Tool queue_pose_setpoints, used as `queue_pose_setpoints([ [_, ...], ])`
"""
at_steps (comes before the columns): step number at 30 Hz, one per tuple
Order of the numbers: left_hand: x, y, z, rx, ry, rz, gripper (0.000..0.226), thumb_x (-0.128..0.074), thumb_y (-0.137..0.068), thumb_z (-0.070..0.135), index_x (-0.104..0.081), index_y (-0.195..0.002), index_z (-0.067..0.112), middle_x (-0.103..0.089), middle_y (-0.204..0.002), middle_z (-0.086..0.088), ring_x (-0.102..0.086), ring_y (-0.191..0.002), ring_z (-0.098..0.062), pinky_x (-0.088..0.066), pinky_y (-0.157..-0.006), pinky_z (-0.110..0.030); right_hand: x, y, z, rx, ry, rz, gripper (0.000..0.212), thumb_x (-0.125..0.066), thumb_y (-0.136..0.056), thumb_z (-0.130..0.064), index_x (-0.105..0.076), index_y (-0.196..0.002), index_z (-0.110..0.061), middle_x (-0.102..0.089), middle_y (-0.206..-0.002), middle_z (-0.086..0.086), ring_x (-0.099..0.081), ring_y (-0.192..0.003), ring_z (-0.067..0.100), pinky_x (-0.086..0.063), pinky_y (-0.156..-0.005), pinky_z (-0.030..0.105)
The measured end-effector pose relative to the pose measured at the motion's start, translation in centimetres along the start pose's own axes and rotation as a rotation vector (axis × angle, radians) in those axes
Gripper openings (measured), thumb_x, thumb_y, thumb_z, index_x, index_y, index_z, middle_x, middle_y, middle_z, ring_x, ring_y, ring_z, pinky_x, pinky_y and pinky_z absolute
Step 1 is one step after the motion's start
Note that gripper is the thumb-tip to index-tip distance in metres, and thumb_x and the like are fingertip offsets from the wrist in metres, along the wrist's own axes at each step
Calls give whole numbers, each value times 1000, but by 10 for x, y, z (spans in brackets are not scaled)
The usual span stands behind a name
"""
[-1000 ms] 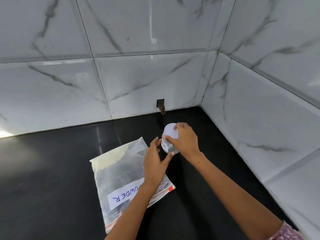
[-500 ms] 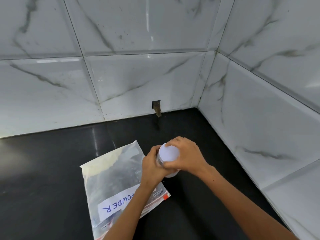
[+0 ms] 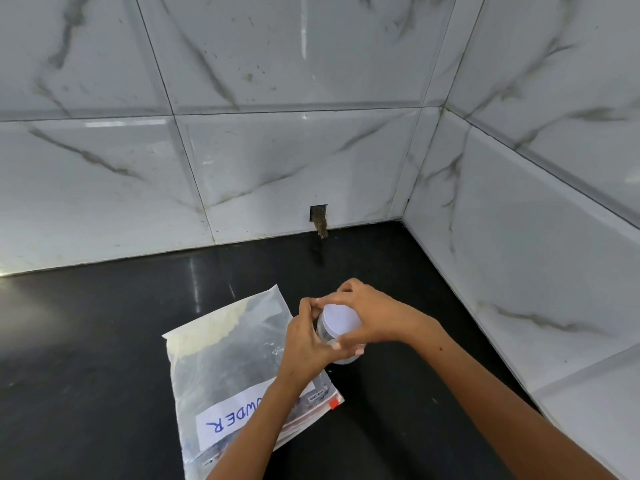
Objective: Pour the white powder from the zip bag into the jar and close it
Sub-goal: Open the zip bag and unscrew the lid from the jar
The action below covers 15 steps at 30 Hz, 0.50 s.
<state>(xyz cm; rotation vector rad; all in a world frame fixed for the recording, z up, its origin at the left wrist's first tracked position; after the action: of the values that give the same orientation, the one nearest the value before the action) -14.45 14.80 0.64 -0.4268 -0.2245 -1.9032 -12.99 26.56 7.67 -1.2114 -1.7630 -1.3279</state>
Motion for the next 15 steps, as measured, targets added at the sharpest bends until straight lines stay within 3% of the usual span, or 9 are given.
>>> queue_pose_setpoints([
  [3,-1,1,-3,17,19,4,81,-85,-48,50,-40,-112,29,-57,-112,10,-59,-99,-13,-53,-84,-21,0,0,-2,-140,187,129,86,-67,-66,-64,-29,-139,-37,-32,-133,9,-41,-119,28,-42,-94,41],
  [5,-2,2,-5,13,13,12,82,-88,-49,46,-39,-112,31,-55,-109,17,-57,-97,-5,-47,-79,-9,2,0,-7,-73,250,170,80,-71,-67,-55,-34,-135,-37,-33,-129,8,-42,-116,27,-44,-90,39],
  [8,-3,5,-4,-12,6,60,81,-89,-48,41,-39,-111,33,-48,-104,30,-52,-94,7,-39,-70,2,3,2,-9,46,169,82,87,-77,-66,-40,-29,-137,-43,-32,-131,4,-37,-122,24,-46,-92,38],
  [10,-4,7,-5,-8,23,77,76,-84,-47,48,-41,-108,34,-46,-104,32,-53,-94,6,-40,-68,1,1,1,-5,-43,145,71,95,-75,-65,-52,-21,-142,-39,-29,-138,8,-35,-126,28,-43,-95,42],
  [12,-4,9,-6,8,44,89,70,-81,-48,51,-42,-105,37,-48,-104,30,-55,-94,3,-43,-71,-3,1,0,-5,-119,219,136,87,-68,-67,-62,-28,-138,-30,-34,-134,12,-43,-118,30,-43,-91,42],
  [15,-4,11,-7,-4,47,113,70,-81,-49,49,-42,-107,39,-50,-107,26,-55,-97,-3,-40,-78,-9,11,3,-10,-45,208,245,70,-71,-65,-55,-41,-123,-28,-44,-121,7,-51,-103,24,-46,-82,36],
])
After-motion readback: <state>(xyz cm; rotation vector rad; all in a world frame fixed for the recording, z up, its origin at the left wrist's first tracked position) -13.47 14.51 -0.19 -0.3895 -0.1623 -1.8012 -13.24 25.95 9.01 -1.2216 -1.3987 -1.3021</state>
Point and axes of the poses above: each hand's wrist, its own y-axis away from the middle knuckle, its own x-axis out of the back of the hand, z = x × y, the point moved 5 cm from there along -y, towards the middle knuckle
